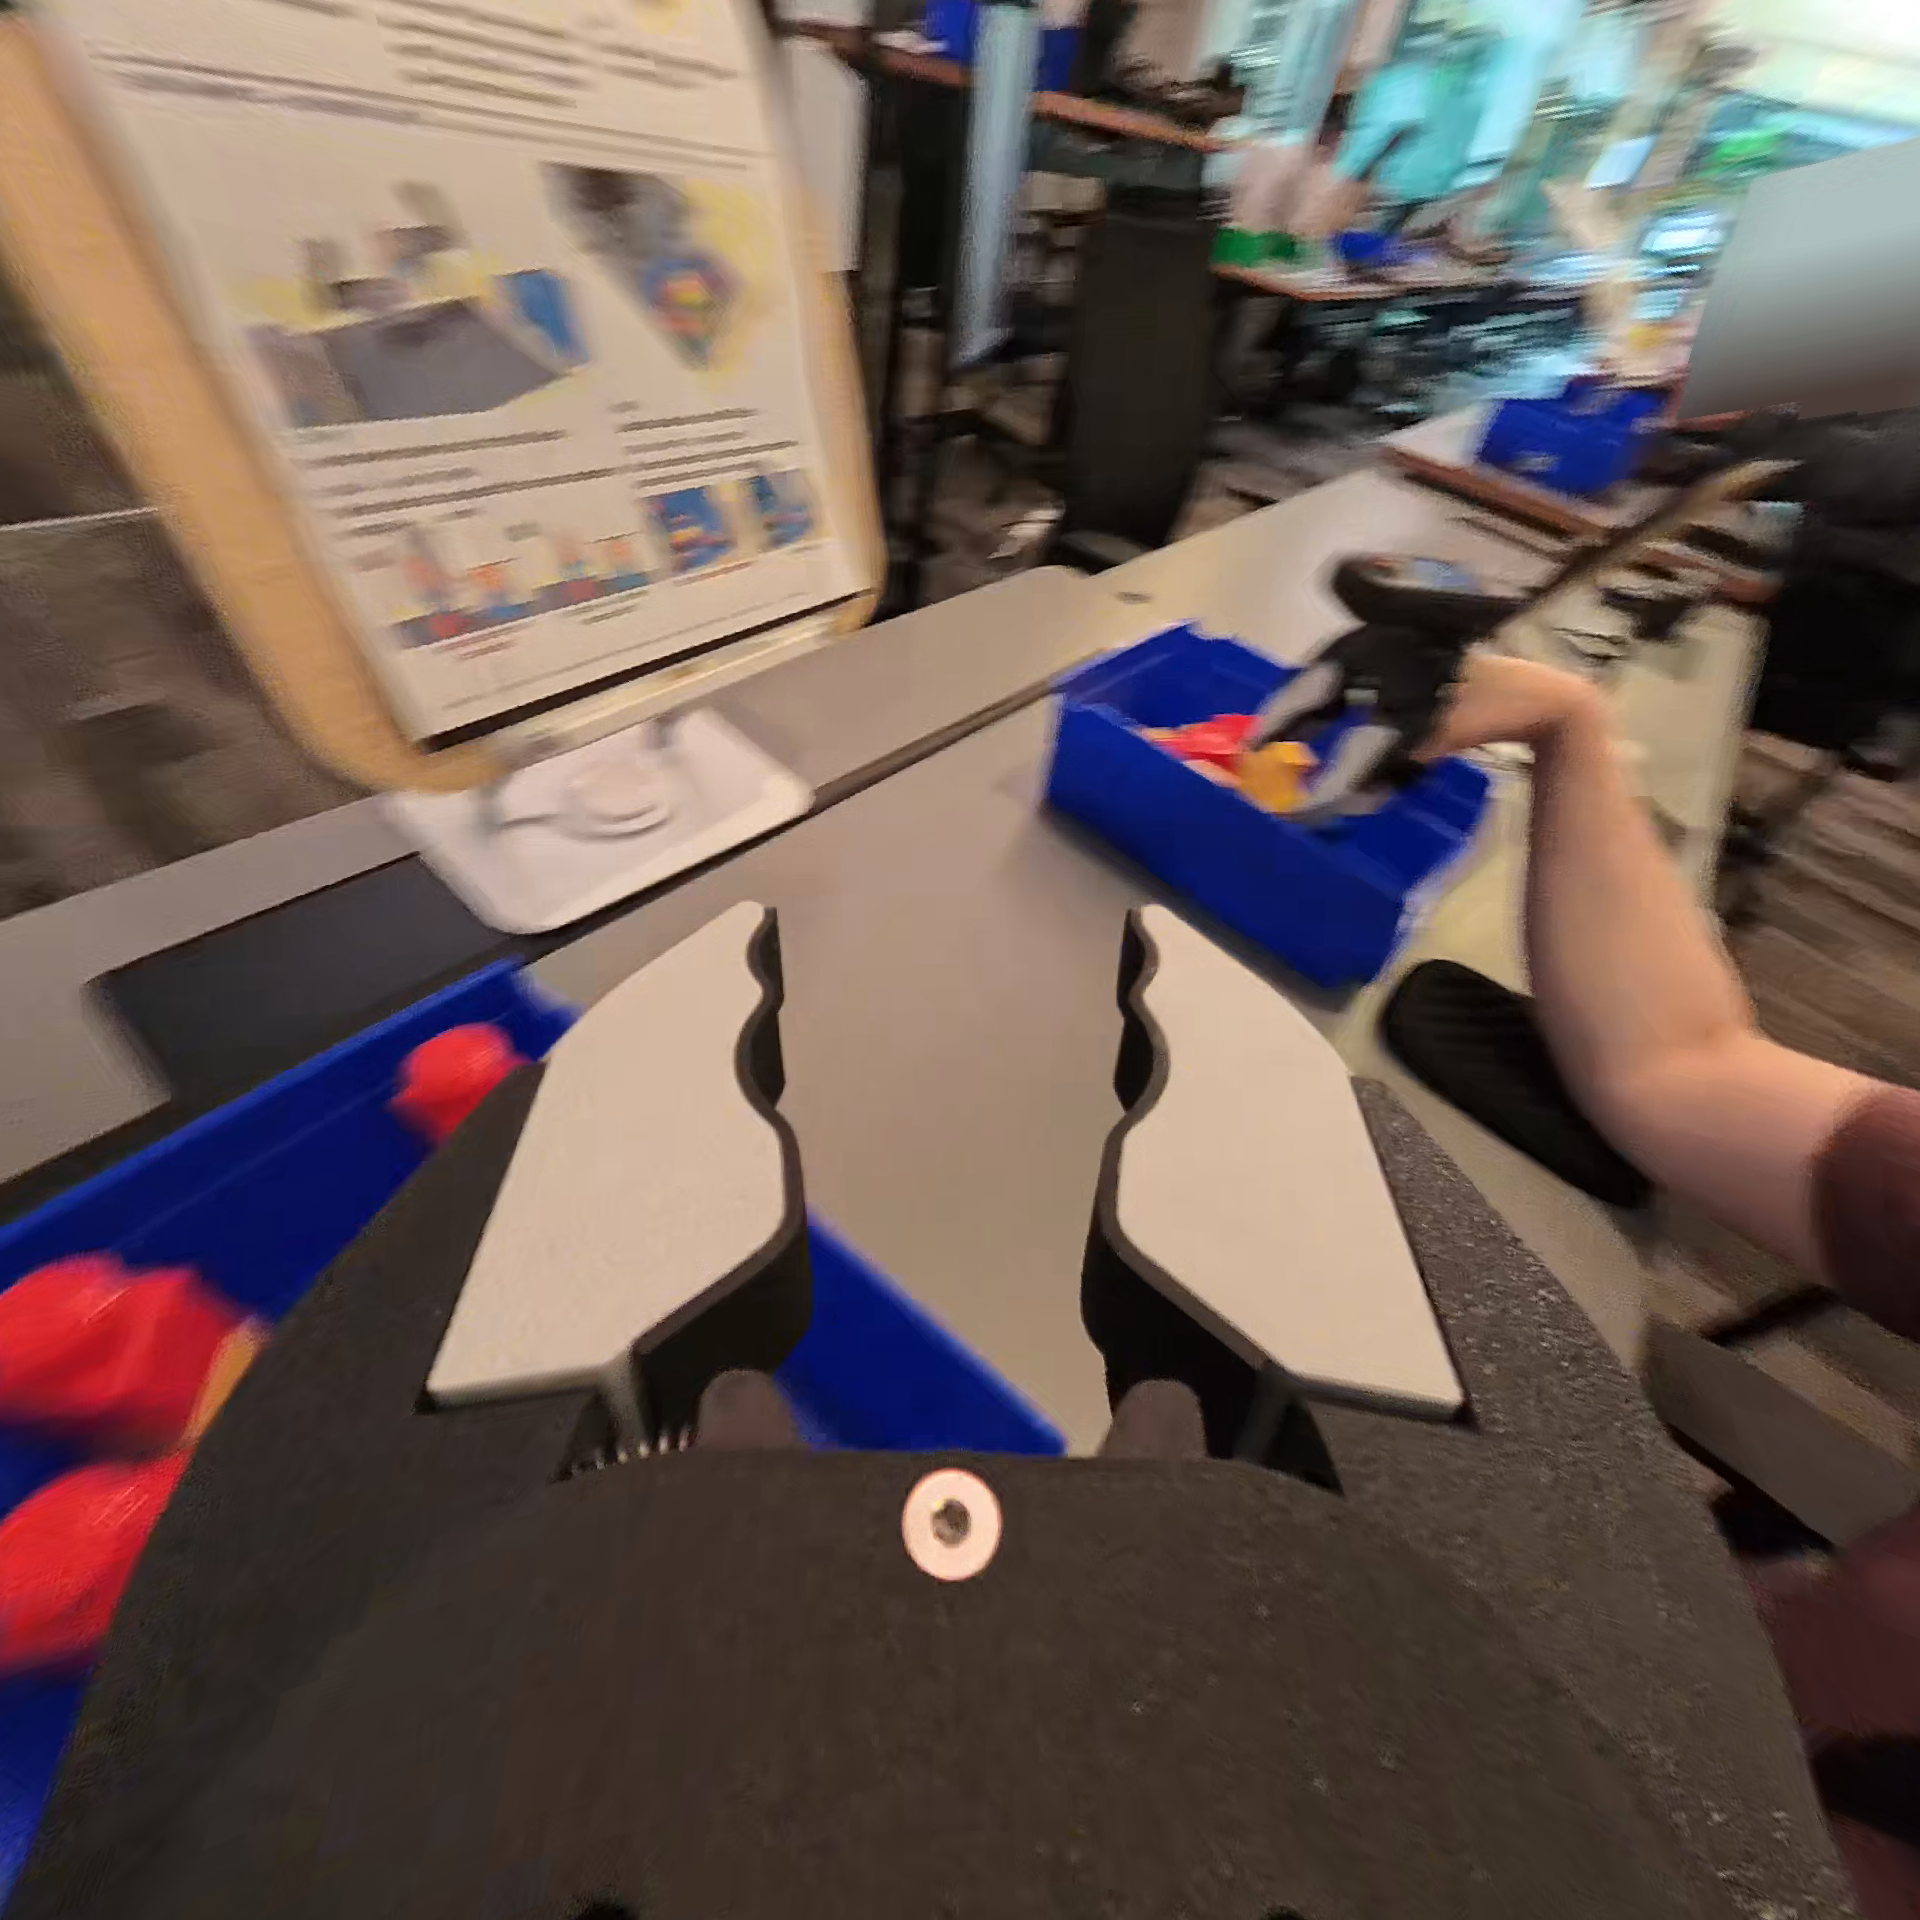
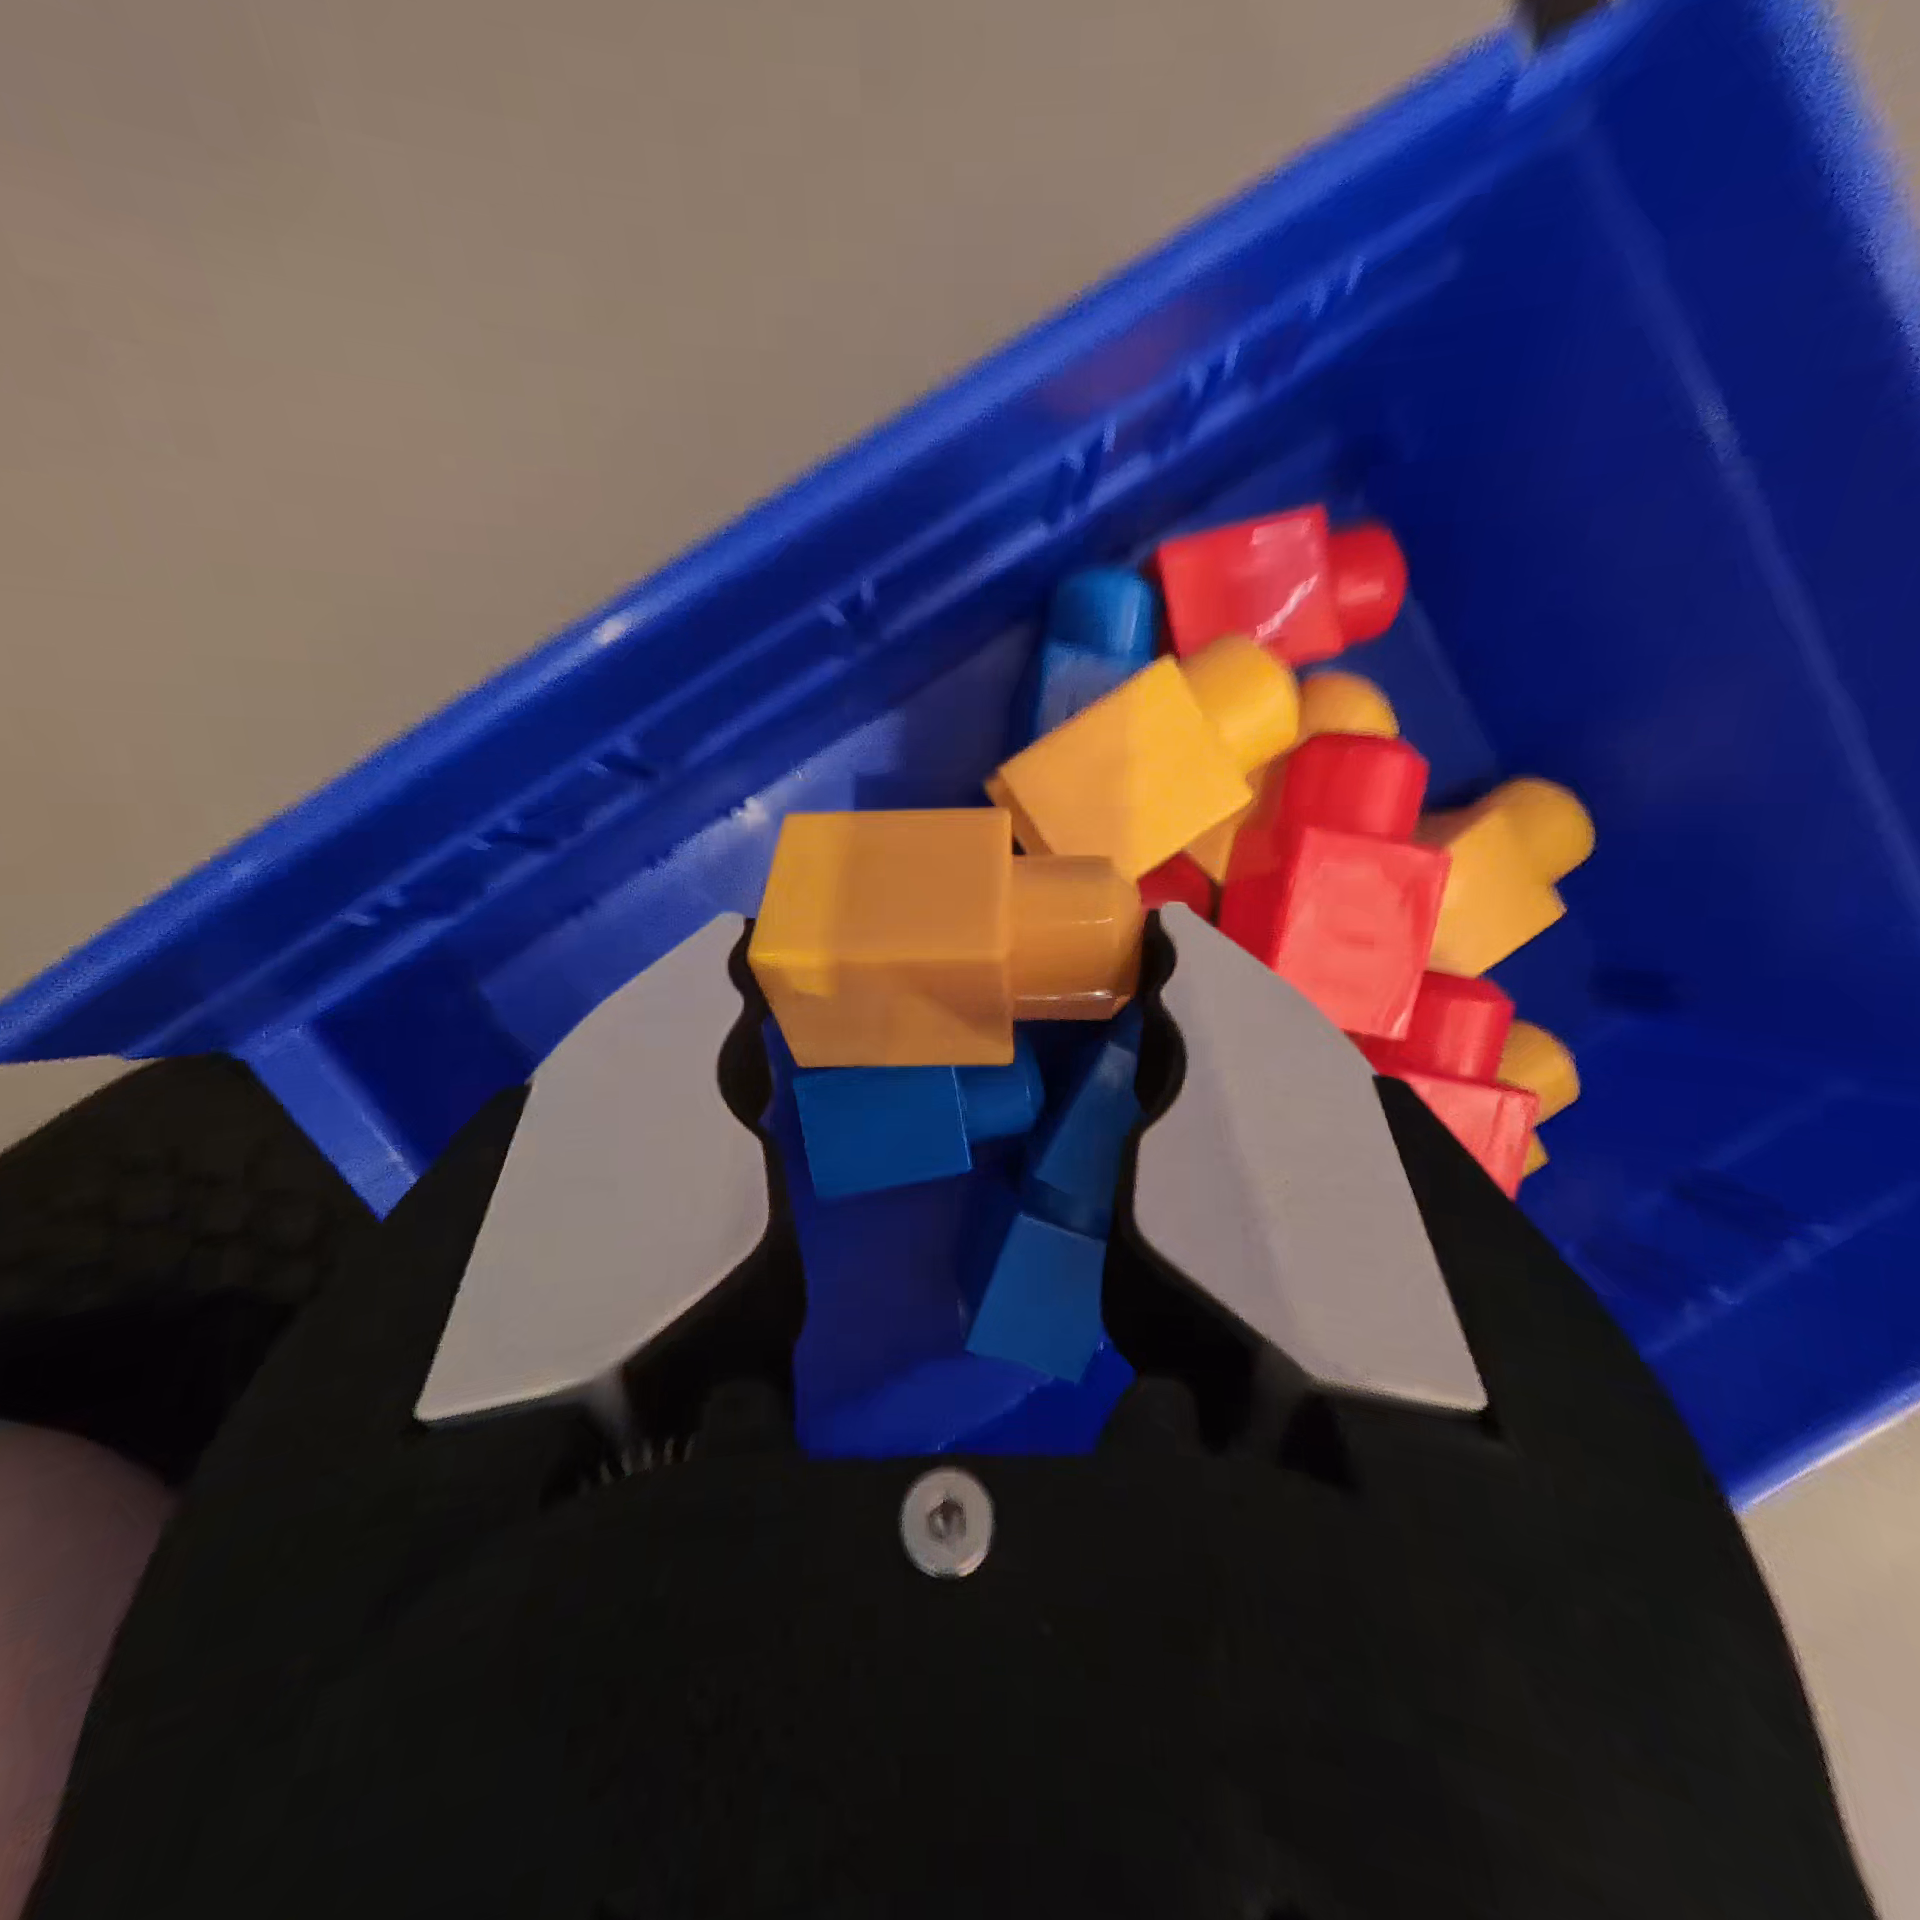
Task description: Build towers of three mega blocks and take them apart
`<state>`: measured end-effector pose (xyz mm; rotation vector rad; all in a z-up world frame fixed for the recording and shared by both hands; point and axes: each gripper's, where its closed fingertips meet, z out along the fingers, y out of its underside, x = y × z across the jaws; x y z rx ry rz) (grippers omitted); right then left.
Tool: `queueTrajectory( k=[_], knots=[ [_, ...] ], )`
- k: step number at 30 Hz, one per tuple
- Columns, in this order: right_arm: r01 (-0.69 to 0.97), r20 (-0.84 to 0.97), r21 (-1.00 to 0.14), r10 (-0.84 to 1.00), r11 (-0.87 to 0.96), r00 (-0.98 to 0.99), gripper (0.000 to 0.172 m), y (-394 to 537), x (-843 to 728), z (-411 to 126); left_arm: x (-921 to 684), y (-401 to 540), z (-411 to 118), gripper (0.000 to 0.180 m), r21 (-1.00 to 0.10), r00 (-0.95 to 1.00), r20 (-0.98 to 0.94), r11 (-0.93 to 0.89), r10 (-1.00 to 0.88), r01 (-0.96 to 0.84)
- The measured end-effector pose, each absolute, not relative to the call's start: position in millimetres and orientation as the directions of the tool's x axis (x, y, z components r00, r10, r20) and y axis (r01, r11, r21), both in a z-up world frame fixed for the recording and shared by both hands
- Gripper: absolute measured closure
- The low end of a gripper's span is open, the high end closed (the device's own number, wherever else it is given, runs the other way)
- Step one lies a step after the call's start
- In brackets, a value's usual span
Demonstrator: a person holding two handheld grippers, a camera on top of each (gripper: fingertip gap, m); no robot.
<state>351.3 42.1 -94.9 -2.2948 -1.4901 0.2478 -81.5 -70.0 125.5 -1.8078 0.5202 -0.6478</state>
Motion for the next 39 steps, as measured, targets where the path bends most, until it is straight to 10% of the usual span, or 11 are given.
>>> queueTrajectory(
  k=[13,30,39],
  knots=[
    [0.711,0.358,-0.694,0.803,-0.113,0.477,0.1,58.4,329.5,8.6,-233.5,-67.4,28.4,0.121,-0.739,0.989,0.004,-0.667,-0.148,-0.096],
    [0.772,0.371,-0.632,0.847,-0.07,0.381,0.101,55.3,304.4,-8.0,-271.1,-16.0,-67.7,0.135,-0.526,0.944,-0.259,-0.789,-0.205,-0.316],
    [0.724,0.377,-0.687,0.88,0.056,0.29,0.102,39.9,253.9,10.4,-238.8,-52.5,12.2,0.143,-0.602,0.924,-0.316,-0.707,-0.216,-0.371]
  ],
)
